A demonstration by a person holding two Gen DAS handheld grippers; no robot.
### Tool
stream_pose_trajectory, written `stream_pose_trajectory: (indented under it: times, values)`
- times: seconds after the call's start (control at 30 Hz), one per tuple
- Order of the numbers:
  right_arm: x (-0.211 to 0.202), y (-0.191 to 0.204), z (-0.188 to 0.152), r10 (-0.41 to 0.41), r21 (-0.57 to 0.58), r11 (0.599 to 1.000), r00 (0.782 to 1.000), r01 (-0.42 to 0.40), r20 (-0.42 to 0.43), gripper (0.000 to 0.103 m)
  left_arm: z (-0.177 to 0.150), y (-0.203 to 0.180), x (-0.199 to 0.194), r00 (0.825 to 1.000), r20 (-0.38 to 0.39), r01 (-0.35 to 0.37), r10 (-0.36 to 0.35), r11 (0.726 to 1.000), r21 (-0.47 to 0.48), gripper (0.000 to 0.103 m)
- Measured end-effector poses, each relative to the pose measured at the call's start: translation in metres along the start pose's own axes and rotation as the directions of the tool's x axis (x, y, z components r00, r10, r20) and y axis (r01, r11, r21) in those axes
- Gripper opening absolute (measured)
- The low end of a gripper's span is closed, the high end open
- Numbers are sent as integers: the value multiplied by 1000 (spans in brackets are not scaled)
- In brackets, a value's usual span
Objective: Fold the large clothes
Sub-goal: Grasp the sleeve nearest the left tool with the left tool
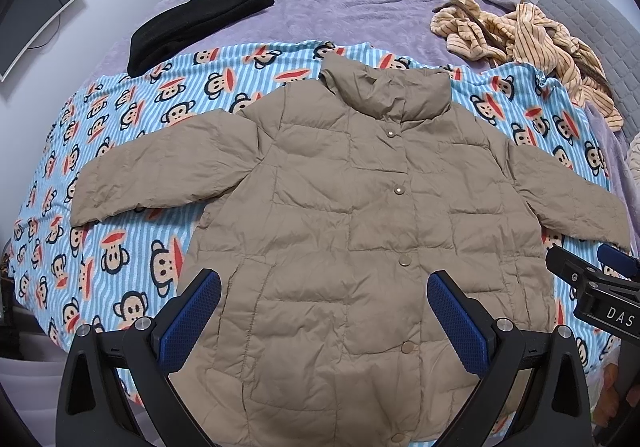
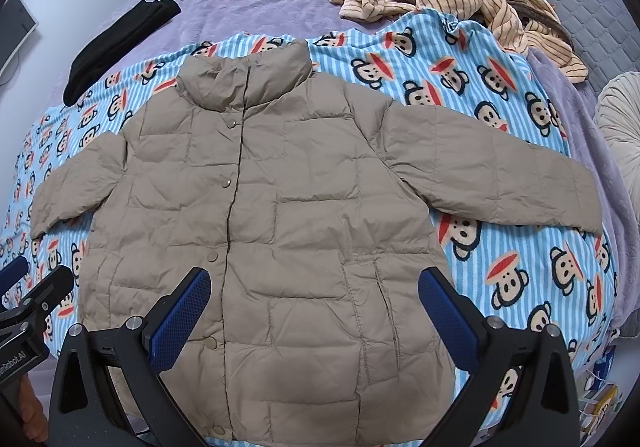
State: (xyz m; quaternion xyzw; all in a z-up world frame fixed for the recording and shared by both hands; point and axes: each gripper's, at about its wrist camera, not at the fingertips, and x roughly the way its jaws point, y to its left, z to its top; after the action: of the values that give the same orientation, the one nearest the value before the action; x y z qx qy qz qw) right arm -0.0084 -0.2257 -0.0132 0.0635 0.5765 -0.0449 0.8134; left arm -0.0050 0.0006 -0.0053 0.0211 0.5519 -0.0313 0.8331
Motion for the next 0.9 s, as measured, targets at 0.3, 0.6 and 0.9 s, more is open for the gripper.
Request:
stream_pose_trajectory:
  times: [0.3, 0.6, 0.9]
  values:
    - [4, -1, -3, 6, 6, 1000, 1000, -5, -20, 103, 4, 9, 10, 997, 39, 69, -68, 997, -25, 103]
    - [10, 10, -6, 91, 31, 995, 996, -90, -20, 103, -1, 42, 51, 985, -36, 162, -166, 982, -102, 103]
    - [46, 68, -31, 215, 66, 976, 969, -208, -121, 103, 4, 136, 106, 971, -20, 227, -237, 948, -221, 103]
